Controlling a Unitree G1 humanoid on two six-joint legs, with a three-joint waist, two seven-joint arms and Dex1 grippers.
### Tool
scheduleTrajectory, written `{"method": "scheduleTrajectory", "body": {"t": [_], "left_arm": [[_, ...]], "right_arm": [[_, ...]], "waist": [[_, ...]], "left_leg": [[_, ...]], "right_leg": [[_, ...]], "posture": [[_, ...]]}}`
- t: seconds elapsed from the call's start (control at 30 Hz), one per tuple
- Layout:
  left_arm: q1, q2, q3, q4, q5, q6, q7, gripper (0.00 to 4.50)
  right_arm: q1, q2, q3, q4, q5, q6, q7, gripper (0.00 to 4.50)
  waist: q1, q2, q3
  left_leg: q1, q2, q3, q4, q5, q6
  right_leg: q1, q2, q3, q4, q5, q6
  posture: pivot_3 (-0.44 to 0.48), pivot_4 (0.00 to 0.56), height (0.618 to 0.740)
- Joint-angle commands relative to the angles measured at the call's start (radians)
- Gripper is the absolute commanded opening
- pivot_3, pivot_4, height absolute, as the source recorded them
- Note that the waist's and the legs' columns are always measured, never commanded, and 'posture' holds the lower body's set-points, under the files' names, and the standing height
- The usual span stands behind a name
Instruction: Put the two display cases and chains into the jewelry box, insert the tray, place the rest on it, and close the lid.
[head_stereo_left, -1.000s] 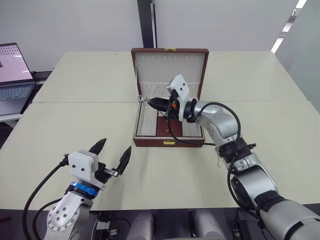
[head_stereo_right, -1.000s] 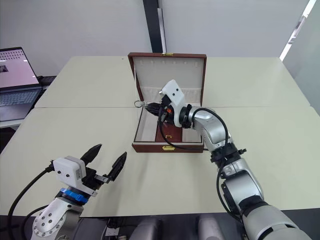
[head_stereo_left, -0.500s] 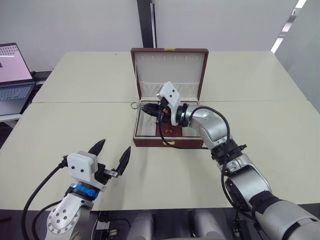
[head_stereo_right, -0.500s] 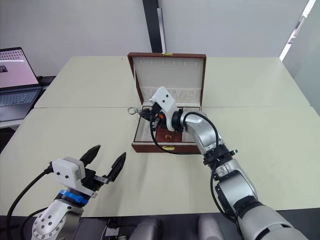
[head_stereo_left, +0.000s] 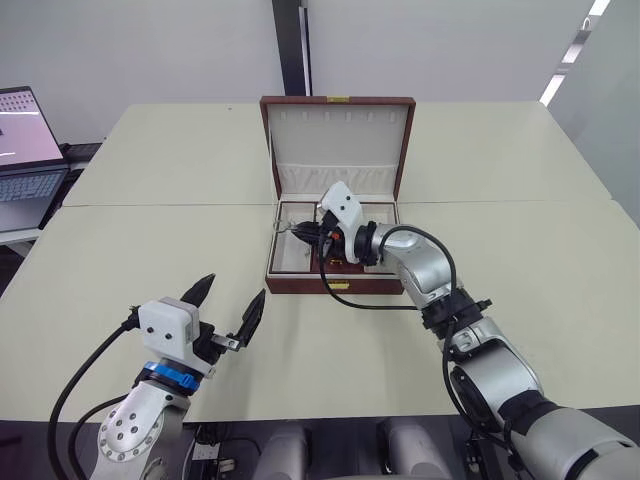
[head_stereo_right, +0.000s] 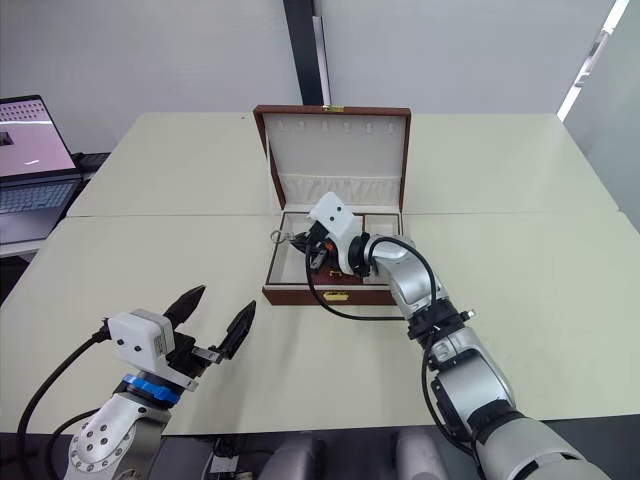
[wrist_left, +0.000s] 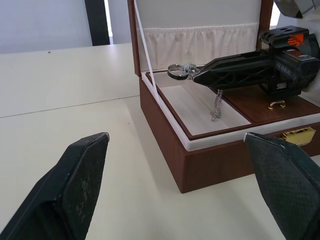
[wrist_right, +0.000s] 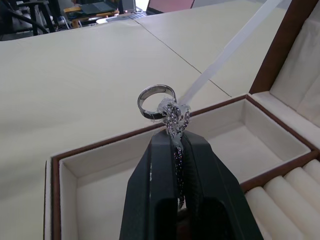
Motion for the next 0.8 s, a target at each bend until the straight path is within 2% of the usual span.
{"method": "scheduleTrajectory", "body": {"t": [0.03,0.07,0.13,0.33,0.5,0.6,0.8], "left_arm": [[-0.006,0.008,0.002,-0.018,-0.004,-0.006,-0.005,4.50],[-0.006,0.008,0.004,-0.017,-0.004,-0.007,-0.007,4.50],[-0.008,0.009,0.006,-0.012,-0.005,-0.008,-0.011,4.50],[-0.021,0.016,0.007,0.006,-0.007,-0.010,-0.024,4.50],[-0.036,0.025,0.009,0.017,-0.012,-0.004,-0.038,4.50],[-0.044,0.036,0.011,0.025,-0.017,0.002,-0.047,4.50],[-0.083,0.075,0.054,0.076,-0.053,0.022,-0.085,4.50]], "right_arm": [[-0.014,0.014,-0.020,-0.033,0.019,-0.010,0.005,0.01],[-0.014,0.015,-0.021,-0.036,0.020,-0.008,0.008,0.01],[-0.016,0.018,-0.030,-0.044,0.029,0.000,0.009,0.67],[-0.021,0.021,-0.056,-0.084,0.064,0.027,0.015,2.10],[-0.017,0.017,-0.077,-0.117,0.081,0.035,0.011,3.46],[-0.013,0.009,-0.088,-0.146,0.100,0.042,0.017,4.47],[0.031,-0.106,-0.136,-0.248,0.156,0.075,0.088,4.49]], "waist": [[0.000,0.000,0.000],[0.000,0.000,0.000],[0.000,0.000,0.000],[0.000,0.000,0.000],[-0.001,0.000,0.000],[0.000,0.000,0.000],[0.002,0.000,0.000]], "left_leg": [[0.000,0.000,0.000,0.000,0.000,0.000],[0.000,0.000,0.000,0.000,0.000,0.000],[0.000,0.000,0.000,0.000,0.000,0.000],[0.000,0.000,0.000,0.000,0.000,0.000],[0.000,0.000,0.000,0.000,0.000,0.000],[0.000,0.000,-0.001,0.000,0.000,0.000],[0.000,0.000,-0.001,0.000,0.000,0.000]], "right_leg": [[0.000,0.000,0.000,0.000,0.000,0.000],[0.000,0.000,0.000,0.000,0.000,0.000],[0.000,0.000,0.000,0.000,0.000,0.000],[0.000,0.000,0.000,0.000,0.000,0.000],[0.000,0.000,0.000,0.000,0.000,0.000],[0.000,0.000,0.000,0.000,0.000,0.000],[0.000,0.000,0.000,0.000,0.000,0.000]], "posture": [[0.000,0.150,0.740],[0.000,0.150,0.740],[0.000,0.150,0.740],[0.000,0.150,0.740],[0.000,0.150,0.740],[0.000,0.150,0.740],[0.000,0.150,0.740]]}}
